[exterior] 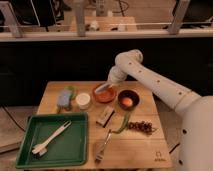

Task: Wipe red bowl with towel

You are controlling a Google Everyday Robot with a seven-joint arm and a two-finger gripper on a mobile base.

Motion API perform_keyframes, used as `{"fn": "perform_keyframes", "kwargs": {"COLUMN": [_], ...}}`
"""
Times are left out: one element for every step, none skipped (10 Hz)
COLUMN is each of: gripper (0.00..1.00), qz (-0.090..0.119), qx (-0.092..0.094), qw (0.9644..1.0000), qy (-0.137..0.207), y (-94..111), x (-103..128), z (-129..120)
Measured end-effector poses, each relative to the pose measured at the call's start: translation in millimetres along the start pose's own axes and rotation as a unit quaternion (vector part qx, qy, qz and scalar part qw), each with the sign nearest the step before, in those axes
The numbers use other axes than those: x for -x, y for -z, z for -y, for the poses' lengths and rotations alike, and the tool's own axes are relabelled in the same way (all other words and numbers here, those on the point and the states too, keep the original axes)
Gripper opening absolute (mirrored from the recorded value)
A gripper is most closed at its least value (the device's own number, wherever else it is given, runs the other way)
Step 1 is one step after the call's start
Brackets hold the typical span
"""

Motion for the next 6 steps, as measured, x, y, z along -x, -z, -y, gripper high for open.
{"fn": "perform_keyframes", "kwargs": {"gripper": [0.0, 0.0, 0.0, 0.0, 0.0, 0.0], "qz": [0.001, 0.005, 0.009, 0.017, 0.028, 0.04], "qx": [0.002, 0.006, 0.009, 0.01, 0.01, 0.009], "qw": [1.0, 1.0, 0.9999, 0.9998, 0.9996, 0.9992], "qy": [0.001, 0.003, 0.003, 0.003, 0.003, 0.003], "y": [-2.9, -6.2, -9.6, -13.3, -17.0, -19.6], "x": [-0.3, 2.3, 5.0, 8.5, 12.5, 16.3], "z": [2.7, 1.6, 0.0, 0.0, -0.1, 0.1]}}
